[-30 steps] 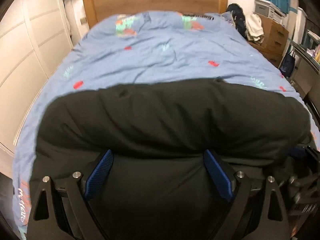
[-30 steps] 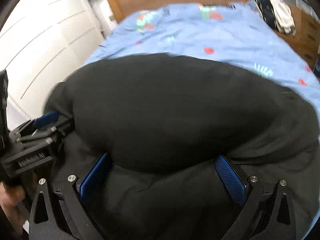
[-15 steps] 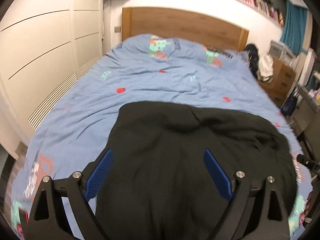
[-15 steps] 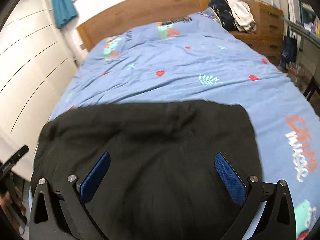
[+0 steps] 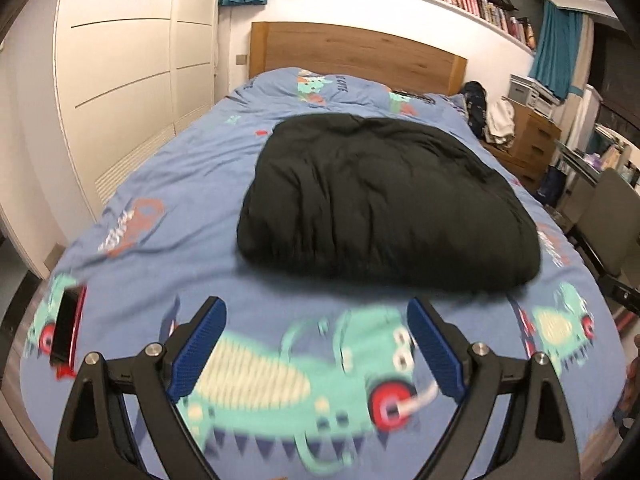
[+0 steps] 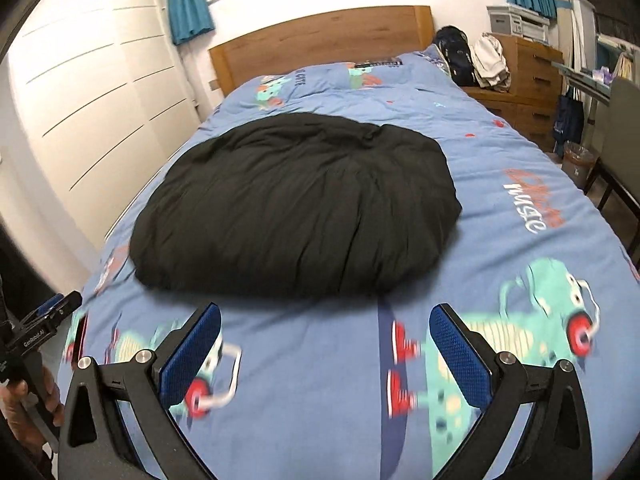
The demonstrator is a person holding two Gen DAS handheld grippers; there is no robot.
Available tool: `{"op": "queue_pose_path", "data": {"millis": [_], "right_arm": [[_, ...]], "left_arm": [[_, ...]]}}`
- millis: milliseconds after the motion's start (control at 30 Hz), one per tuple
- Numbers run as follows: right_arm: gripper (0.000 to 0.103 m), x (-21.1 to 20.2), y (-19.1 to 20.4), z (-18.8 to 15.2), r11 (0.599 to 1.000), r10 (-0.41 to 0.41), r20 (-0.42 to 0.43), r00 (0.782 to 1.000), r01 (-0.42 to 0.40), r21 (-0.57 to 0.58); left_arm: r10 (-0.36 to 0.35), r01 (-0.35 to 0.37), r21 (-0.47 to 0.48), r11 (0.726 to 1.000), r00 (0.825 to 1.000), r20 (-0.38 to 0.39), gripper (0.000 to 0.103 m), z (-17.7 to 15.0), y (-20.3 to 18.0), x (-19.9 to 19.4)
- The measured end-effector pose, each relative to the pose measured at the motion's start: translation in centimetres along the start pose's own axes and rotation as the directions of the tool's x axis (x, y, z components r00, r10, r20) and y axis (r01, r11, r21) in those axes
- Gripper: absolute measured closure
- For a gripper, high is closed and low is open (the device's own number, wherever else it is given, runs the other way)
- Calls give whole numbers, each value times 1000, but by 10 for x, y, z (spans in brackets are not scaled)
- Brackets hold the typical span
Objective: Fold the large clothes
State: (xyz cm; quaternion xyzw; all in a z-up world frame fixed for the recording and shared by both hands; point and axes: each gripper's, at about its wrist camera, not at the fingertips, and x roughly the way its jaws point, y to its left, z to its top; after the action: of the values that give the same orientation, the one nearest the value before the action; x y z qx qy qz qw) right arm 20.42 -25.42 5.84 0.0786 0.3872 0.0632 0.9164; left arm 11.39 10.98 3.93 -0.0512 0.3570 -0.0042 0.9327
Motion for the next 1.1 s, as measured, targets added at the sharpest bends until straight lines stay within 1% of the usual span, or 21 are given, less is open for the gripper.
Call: {"op": "queue_pose_path", "data": {"millis": [67, 233, 333, 433, 567, 767, 1100], "right_arm": [[1, -14, 8, -14, 1000, -7, 16, 1000, 7, -21], [1, -45, 31, -48, 996, 5, 57, 998, 0, -84], [1, -54, 43, -66, 994, 10, 77, 997, -1, -113], [1, -59, 47, -81, 993, 19, 80, 997, -9, -118], [1, -66, 49, -92, 994, 15, 89, 996, -4, -113], [1, -75, 43, -103, 993, -11, 102, 995, 23, -117], [1, -87, 28, -111, 992, -49, 122, 991, 63, -108]], "left_arm": [[11, -12, 19, 1000, 1000, 6, 10, -18, -3, -16], [84, -85, 48, 995, 996, 34, 10, -44, -13, -47], [85, -87, 58, 994, 995, 45, 10, -54, -18, -62], [72, -74, 43, 996, 996, 56, 10, -62, -19, -75], [71, -75, 47, 996, 995, 64, 10, -72, -25, -87], [78, -81, 53, 995, 995, 60, 10, -80, -28, -93], [62, -67, 71, 995, 996, 71, 10, -88, -36, -99]]}}
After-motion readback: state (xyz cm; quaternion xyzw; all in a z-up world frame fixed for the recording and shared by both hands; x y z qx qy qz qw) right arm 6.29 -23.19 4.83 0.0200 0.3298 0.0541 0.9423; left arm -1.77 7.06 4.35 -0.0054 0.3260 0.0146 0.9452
